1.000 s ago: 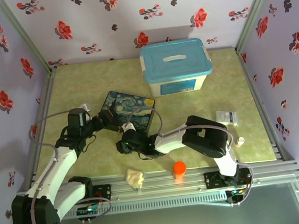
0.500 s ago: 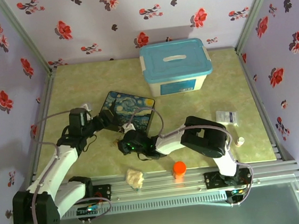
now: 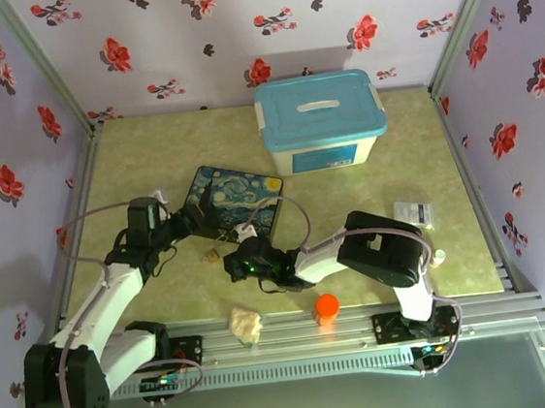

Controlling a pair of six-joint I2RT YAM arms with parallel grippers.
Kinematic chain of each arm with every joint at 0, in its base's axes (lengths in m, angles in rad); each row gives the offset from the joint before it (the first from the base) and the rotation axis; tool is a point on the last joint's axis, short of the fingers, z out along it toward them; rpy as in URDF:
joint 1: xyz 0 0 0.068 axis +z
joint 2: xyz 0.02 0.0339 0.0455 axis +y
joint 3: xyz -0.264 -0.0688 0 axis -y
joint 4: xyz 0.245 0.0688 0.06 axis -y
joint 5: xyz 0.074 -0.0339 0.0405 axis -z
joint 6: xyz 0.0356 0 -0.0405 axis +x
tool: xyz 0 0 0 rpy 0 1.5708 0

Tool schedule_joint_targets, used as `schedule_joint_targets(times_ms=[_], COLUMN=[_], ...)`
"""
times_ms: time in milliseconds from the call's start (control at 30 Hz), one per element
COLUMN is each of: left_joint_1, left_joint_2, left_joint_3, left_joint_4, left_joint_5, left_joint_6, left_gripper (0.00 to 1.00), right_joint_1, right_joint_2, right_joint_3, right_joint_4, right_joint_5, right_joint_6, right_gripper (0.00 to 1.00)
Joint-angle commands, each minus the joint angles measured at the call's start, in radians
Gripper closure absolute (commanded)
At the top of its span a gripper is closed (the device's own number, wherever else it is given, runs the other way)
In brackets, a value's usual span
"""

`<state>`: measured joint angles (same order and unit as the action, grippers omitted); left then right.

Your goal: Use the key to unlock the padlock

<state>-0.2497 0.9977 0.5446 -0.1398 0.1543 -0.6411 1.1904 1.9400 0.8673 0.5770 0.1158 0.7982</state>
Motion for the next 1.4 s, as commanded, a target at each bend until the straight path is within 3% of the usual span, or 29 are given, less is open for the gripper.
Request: schedule_joint_targets(times_ms=[0,67,167,200,400,600,867,1000,1167,1367], left_joint_1=[-0.007,-0.013,-0.018,-0.024,-0.060,-0.169,-0.250,-0.251,-0.244,-0.140], left_joint_2=[-0.049,-0.074,-0.093,-0.088,0.058,0.212,0.271,0.217,0.070,-0.039], left_joint_3=[-0.044,-0.081,-0.158,-0.183,-0.223,-0.183,-0.205,-0.218,-0.193,-0.154], left_joint_4=[-0.071,-0.092,-0.058,-0.035,0.082,0.149,0.215,0.188,0.081,-0.013], left_joint_5=[-0.006,-0.034,-0.040,-0.041,-0.053,-0.119,-0.144,-0.167,-0.207,-0.163], left_joint_6=[0.026,0.018,-0.026,-0.043,-0.061,-0.059,-0.113,-0.123,-0.115,-0.069], left_gripper=[0.47,0.54,0.74,0.76,0.76,0.75,0.81,0.82,0.80,0.80], right_joint_1=[-0.009,-0.009,-0.012,-0.012,-0.011,-0.015,-0.022,-0.014,-0.008,-0.005], right_joint_2=[-0.052,-0.064,-0.068,-0.067,-0.075,-0.122,-0.081,-0.038,0.004,0.051], right_joint_3=[-0.017,-0.018,-0.012,-0.006,0.000,-0.070,-0.087,-0.050,0.004,0.049], right_joint_4=[-0.095,-0.111,-0.122,-0.127,-0.139,-0.073,0.081,0.130,0.067,0.016], right_joint_5=[0.047,0.056,0.064,0.063,0.067,0.117,0.078,0.053,0.080,0.120], right_joint_6=[0.024,0.021,0.018,0.015,0.012,0.032,0.079,0.121,0.178,0.207], right_gripper=[0.88,0.81,0.74,0.72,0.66,0.50,0.46,0.45,0.44,0.43])
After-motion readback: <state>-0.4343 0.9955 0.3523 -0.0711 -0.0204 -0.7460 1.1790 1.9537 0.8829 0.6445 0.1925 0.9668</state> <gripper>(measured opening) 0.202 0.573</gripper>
